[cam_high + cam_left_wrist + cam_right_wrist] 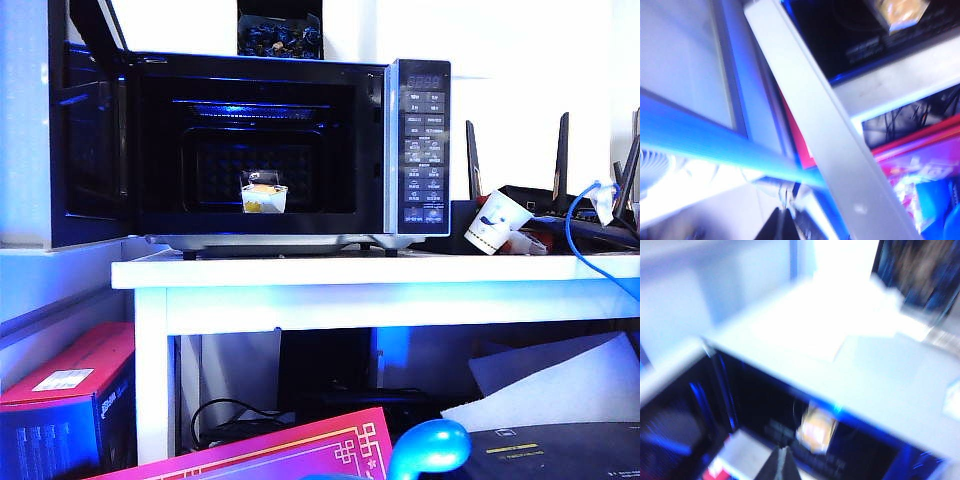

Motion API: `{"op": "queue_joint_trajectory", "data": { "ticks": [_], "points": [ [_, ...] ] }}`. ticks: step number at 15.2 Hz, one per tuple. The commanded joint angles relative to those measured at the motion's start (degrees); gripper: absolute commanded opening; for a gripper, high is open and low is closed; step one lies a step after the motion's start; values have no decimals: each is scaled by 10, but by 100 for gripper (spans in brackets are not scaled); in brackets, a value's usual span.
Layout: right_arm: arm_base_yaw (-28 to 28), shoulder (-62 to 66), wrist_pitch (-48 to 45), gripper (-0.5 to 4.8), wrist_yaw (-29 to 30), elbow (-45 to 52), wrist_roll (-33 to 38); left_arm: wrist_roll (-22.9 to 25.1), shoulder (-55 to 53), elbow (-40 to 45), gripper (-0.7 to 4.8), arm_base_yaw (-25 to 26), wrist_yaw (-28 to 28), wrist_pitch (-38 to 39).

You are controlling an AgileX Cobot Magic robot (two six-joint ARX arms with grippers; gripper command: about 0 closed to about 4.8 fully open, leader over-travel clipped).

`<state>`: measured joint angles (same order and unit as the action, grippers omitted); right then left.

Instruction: Open the microwave door, place the box of snacks from the top of the microwave inside, then close the microwave door.

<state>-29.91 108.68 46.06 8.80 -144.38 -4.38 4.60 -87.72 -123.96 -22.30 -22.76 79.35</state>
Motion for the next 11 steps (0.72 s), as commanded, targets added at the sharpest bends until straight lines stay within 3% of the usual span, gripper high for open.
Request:
{"op": "queue_joint_trajectory", "data": {
  "ticks": [1,7,11],
  "points": [
    [-1,-52,3,-5,1,-2,-2,-5,-27,-1,-6,0,-6,26],
    [0,-102,-13,-5,-2,-2,-2,-5,-74,1,-6,0,6,26],
    [0,-109,-14,-5,-1,-2,-2,-3,-97,3,-6,0,96,2]
  ]
}}
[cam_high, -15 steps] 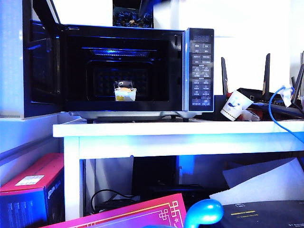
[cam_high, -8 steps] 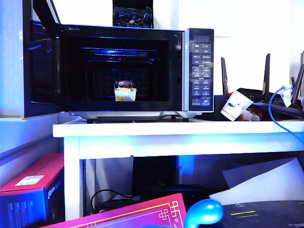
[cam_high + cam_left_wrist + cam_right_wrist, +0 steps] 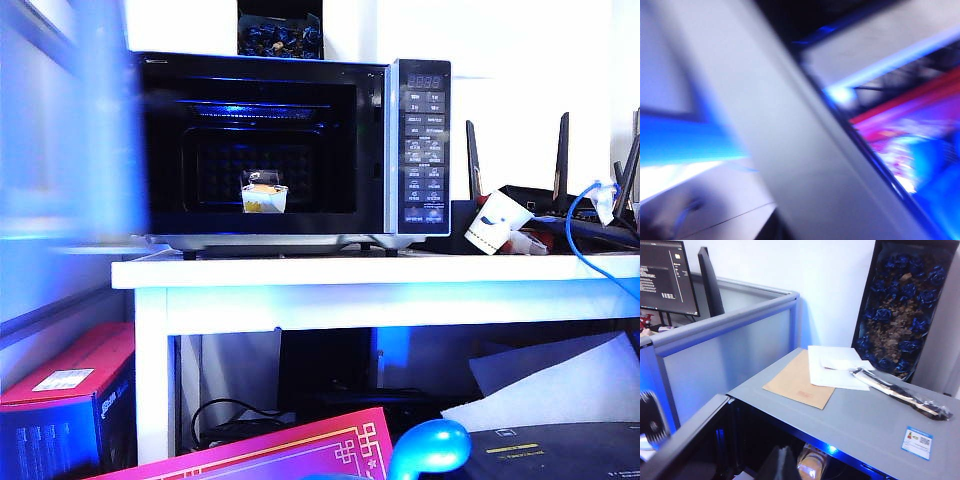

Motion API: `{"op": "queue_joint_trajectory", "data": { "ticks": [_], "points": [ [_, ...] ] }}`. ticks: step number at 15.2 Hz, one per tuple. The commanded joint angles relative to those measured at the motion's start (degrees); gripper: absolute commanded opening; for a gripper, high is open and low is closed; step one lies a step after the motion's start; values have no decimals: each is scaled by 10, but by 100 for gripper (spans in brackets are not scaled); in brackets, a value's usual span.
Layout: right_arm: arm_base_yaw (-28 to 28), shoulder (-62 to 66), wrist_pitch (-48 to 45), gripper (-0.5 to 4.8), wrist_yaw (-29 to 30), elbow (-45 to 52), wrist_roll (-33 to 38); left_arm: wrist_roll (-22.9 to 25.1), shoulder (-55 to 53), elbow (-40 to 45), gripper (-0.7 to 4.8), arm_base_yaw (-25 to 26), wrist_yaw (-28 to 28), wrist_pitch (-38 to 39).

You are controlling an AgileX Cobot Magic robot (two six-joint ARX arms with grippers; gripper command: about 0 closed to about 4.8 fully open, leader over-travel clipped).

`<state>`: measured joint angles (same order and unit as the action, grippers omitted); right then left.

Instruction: Open the microwave door, place the box of snacks from the top of the microwave inside, then close the microwave door.

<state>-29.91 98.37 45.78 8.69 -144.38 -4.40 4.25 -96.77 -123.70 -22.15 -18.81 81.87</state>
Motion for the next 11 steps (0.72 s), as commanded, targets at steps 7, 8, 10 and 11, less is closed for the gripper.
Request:
{"op": "queue_joint_trajectory", "data": {
  "ticks": [7,8,10,11],
  "points": [
    [0,-13,-28,-5,-62,-6,-1,34,-60,0,-6,-3,345,-182],
    [0,-13,-37,-5,-62,-6,-1,47,-73,0,-6,-3,378,-199],
    [0,-13,-50,-5,-62,-6,-1,70,-99,0,-6,-3,433,-246],
    [0,-12,-59,-5,-62,-6,-1,72,-112,0,-6,-3,460,-276]
  ]
}}
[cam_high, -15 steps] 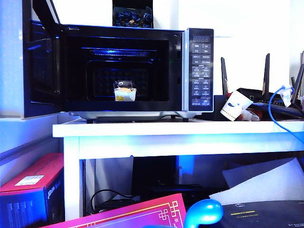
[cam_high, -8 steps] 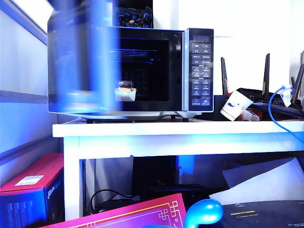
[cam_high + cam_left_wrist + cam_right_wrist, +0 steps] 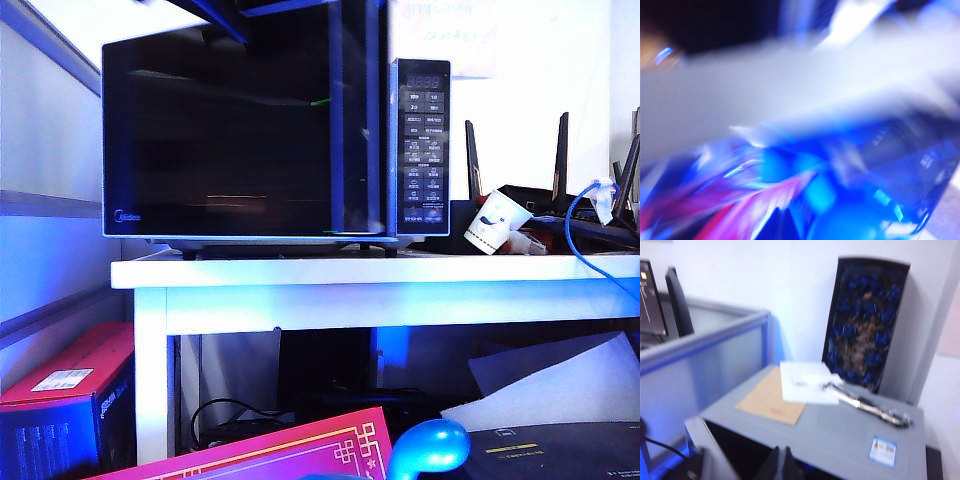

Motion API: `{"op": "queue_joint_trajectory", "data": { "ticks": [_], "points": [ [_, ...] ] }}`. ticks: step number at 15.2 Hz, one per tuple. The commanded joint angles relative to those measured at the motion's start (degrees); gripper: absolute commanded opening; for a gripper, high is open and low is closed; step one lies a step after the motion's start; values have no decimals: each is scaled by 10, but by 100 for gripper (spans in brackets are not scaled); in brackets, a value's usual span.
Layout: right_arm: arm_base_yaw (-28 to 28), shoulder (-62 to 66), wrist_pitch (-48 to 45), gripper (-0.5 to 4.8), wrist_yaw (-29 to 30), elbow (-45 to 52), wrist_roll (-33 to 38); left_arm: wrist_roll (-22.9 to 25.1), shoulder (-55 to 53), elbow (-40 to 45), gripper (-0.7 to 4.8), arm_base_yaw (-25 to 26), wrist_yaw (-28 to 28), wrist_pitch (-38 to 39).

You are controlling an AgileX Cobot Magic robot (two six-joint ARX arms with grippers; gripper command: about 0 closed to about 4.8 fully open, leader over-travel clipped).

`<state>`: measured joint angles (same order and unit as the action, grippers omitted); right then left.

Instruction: Open the microwave door, place the box of snacks from the top of the microwave inside, then close the microwave door.

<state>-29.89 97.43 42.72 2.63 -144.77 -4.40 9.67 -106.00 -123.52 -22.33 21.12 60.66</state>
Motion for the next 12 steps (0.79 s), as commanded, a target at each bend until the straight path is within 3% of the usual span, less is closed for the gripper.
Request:
{"op": "queue_joint_trajectory", "data": {
  "ticks": [1,6,12],
  "points": [
    [0,-3,-39,-5,-2,-2,-1,19,-31,-2,-6,-2,77,-91],
    [0,-2,-76,-5,-2,-2,-1,19,-79,-2,-6,-17,86,-264],
    [0,-2,-76,-5,-12,-2,-1,6,-129,-2,-6,-45,75,-381]
  ]
}}
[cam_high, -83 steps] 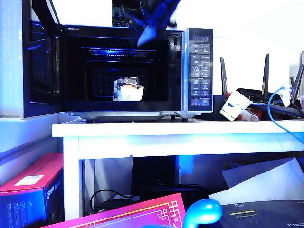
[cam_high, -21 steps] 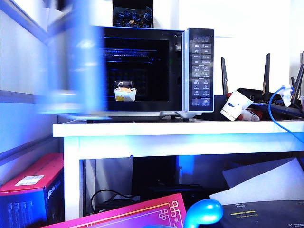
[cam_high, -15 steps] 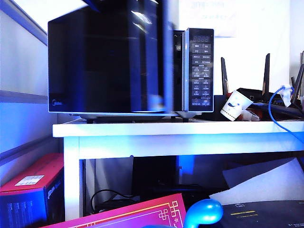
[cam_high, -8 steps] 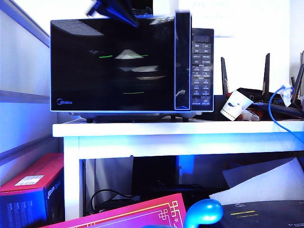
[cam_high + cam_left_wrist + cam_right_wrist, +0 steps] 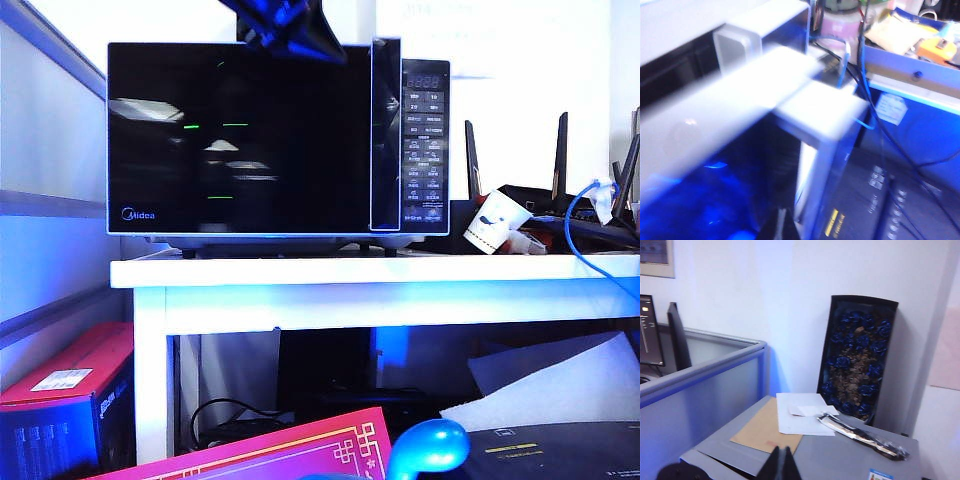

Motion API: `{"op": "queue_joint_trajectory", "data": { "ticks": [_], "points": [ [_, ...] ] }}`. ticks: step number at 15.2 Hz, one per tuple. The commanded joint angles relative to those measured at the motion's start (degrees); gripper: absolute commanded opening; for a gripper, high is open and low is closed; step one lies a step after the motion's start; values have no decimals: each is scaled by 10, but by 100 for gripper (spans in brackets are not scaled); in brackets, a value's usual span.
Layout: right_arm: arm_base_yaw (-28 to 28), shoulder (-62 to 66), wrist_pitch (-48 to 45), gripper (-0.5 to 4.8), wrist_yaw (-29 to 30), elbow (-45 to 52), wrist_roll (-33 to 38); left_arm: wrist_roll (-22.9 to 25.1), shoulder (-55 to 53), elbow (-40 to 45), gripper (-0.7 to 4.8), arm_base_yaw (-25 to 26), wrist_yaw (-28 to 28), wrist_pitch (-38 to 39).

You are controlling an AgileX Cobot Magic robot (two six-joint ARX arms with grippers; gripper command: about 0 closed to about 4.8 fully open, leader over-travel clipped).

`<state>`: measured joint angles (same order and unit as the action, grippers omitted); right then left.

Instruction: Open the microwave door, place the box of snacks from the top of the microwave inside, then close the microwave door.

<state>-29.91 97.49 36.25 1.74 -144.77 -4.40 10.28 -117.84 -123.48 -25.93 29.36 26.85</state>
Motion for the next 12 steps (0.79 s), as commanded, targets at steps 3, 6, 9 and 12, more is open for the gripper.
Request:
{"op": "queue_joint_trajectory", "data": {
  "ticks": [3,6,9,12],
  "points": [
    [0,-3,-9,-5,-7,-2,-1,0,-31,-2,-6,-20,-89,-109],
    [0,-3,-9,-5,-7,-2,-1,0,-38,-2,-6,-21,-183,-144],
    [0,-3,-8,-5,-7,-2,-1,-3,-38,-2,-6,-21,-286,-183],
    [0,-3,-8,-5,-8,-2,-1,-9,-38,-2,-6,-22,-398,-200]
  ]
}}
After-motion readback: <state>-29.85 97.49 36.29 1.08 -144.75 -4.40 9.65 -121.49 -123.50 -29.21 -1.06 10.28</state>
